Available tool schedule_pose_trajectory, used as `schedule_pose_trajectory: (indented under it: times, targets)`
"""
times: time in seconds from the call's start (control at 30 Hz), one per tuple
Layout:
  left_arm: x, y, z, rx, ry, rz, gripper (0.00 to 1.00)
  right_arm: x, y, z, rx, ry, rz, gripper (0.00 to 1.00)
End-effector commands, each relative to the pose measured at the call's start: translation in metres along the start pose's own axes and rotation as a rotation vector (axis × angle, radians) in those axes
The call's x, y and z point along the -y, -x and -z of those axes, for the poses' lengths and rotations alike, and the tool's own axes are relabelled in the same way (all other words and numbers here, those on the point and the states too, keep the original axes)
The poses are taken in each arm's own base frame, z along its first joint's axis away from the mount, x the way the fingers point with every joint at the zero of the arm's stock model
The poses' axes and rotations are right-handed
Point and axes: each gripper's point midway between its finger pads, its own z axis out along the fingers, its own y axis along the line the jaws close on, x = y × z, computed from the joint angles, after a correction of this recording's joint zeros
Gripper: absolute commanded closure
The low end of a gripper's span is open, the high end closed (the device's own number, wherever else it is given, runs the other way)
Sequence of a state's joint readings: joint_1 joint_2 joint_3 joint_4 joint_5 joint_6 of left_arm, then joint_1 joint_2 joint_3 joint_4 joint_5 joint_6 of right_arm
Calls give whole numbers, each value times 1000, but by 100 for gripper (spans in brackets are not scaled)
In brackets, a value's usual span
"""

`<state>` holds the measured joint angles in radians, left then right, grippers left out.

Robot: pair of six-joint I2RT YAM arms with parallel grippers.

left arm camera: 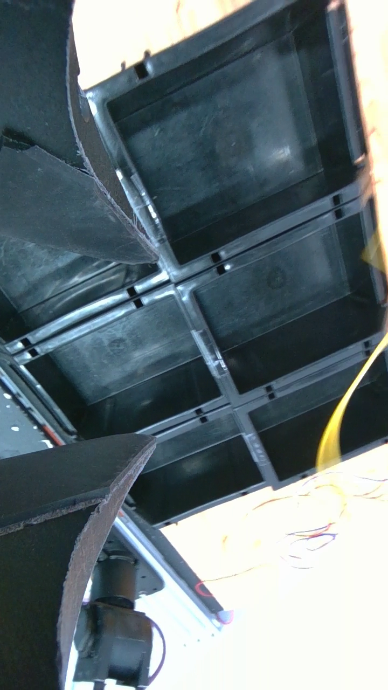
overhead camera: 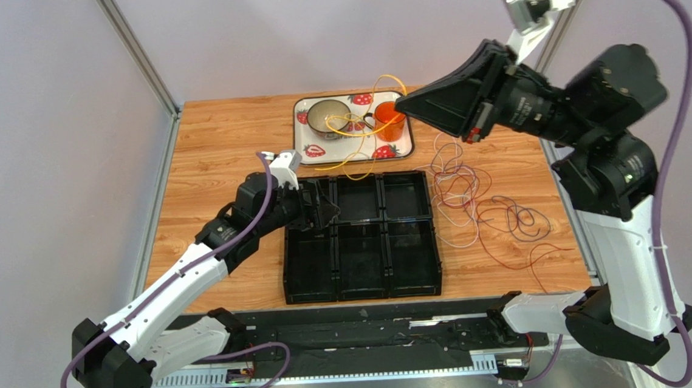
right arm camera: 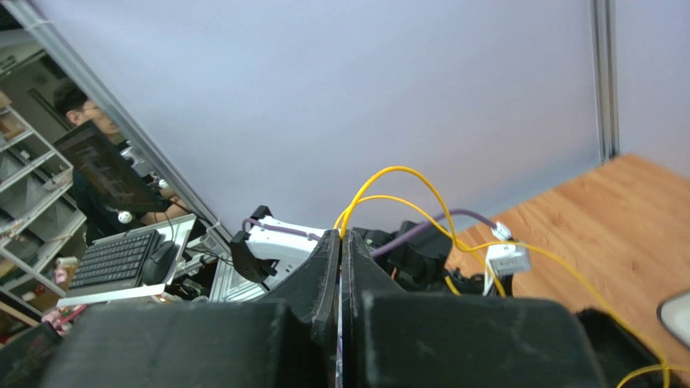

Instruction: Untangle the cables

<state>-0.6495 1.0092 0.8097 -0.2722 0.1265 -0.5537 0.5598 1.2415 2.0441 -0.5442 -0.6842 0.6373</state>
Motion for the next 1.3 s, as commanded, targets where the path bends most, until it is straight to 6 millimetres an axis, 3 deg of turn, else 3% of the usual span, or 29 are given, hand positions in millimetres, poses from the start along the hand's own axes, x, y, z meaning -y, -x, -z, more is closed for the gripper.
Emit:
schedule_pose_trajectory:
  times: [0.0, 0.1, 0.2, 0.3, 0.33, 0.47, 0.57, 0.7, 0.8, 0.87, 0.97, 1.0, 1.03, 1.17, 1.27]
  targets:
    - [14, 35, 11, 93, -6, -29, 15, -58, 34, 16, 97, 163, 136, 100]
    - [17, 37, 14, 91, -12, -31, 15, -63, 45, 20, 148, 156, 197, 100]
    - [17, 37, 17, 91, -7, -28, 14, -61, 40, 21, 145, 158, 205, 100]
    - [7, 35, 27, 76, 59, -18, 14, -34, 25, 15, 120, 86, 170, 100]
    - [5, 36, 33, 78, 75, -18, 14, -21, 16, 12, 99, 57, 151, 100]
    - [1, 43, 63, 78, 131, -62, 12, -1, -3, 11, 63, 11, 127, 100]
    - [-8, 46, 89, 70, 198, -129, 11, -1, -6, 14, 60, 12, 124, 100]
    - [-37, 46, 122, 86, 344, -234, 8, -5, -4, 13, 62, 24, 129, 100]
    - [-51, 41, 132, 99, 396, -274, 7, -9, 3, 12, 75, 30, 139, 100]
    - [-57, 31, 131, 82, 409, -276, 7, -10, 8, 11, 86, 27, 142, 100]
    - [-53, 29, 129, 86, 378, -261, 7, -16, 22, 7, 113, 44, 148, 100]
    - [-51, 29, 126, 81, 366, -264, 7, -11, 24, 0, 108, 41, 137, 100]
    - [-50, 30, 125, 81, 365, -271, 7, -22, 34, 2, 130, 60, 151, 100]
    - [-59, 29, 125, 58, 417, -283, 7, -28, 47, -6, 142, 93, 166, 100]
    - [-60, 28, 125, 54, 418, -281, 7, -20, 49, -14, 144, 89, 180, 100]
